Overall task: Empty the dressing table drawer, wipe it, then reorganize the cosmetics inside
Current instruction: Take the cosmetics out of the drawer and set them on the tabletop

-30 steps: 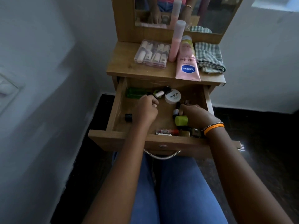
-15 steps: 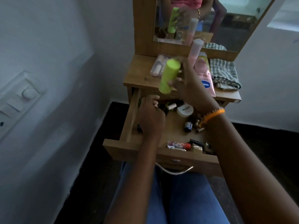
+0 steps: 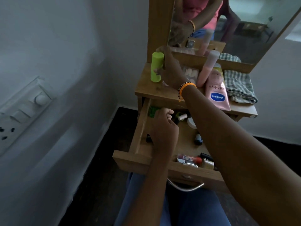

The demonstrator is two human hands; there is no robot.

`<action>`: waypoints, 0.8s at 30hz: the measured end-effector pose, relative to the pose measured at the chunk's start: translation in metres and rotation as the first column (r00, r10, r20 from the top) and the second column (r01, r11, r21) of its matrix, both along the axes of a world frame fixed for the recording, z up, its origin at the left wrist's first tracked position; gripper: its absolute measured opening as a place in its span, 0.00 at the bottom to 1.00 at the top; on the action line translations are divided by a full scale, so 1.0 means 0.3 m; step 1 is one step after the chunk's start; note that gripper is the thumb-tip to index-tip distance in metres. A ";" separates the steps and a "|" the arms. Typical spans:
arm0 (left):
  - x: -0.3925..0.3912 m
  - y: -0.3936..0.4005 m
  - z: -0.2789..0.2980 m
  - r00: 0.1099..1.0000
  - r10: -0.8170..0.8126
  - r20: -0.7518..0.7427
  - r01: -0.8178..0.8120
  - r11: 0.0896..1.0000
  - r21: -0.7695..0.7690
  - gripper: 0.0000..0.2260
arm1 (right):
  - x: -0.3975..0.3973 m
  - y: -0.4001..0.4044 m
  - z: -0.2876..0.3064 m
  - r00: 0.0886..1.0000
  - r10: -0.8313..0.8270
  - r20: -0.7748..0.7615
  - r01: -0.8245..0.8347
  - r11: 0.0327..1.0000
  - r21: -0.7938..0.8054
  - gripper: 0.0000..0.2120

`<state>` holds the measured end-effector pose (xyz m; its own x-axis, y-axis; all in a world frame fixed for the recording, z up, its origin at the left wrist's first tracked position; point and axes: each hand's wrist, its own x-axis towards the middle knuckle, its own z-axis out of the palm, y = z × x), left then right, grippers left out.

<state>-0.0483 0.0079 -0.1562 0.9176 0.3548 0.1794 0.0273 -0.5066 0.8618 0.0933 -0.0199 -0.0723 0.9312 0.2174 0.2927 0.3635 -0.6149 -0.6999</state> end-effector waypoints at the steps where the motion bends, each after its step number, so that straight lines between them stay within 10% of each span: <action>1: 0.001 -0.001 -0.002 1.000 0.004 0.003 -0.004 1.000 0.002 0.15 | -0.002 -0.002 -0.006 1.000 -0.007 -0.009 0.007 1.000 -0.010 0.27; 5: -0.003 -0.002 -0.008 1.000 -0.003 0.005 0.003 1.000 -0.022 0.16 | -0.040 -0.031 -0.006 0.999 -0.025 0.023 0.025 1.000 -0.015 0.29; 9: -0.005 0.005 -0.011 0.989 -0.087 -0.122 0.088 0.996 0.005 0.15 | -0.200 -0.126 -0.004 0.982 -0.041 0.184 0.030 0.997 0.067 0.09; 14: -0.007 0.000 -0.018 0.928 -0.185 -0.322 0.231 0.967 0.110 0.13 | -0.371 -0.311 -0.127 0.990 -0.015 -0.142 -0.018 0.973 -0.231 0.05; 24: -0.018 -0.001 -0.014 0.760 -0.193 -0.620 0.395 0.895 0.205 0.21 | -0.263 -0.389 -0.385 0.843 -0.441 -0.308 0.139 0.732 -0.667 0.35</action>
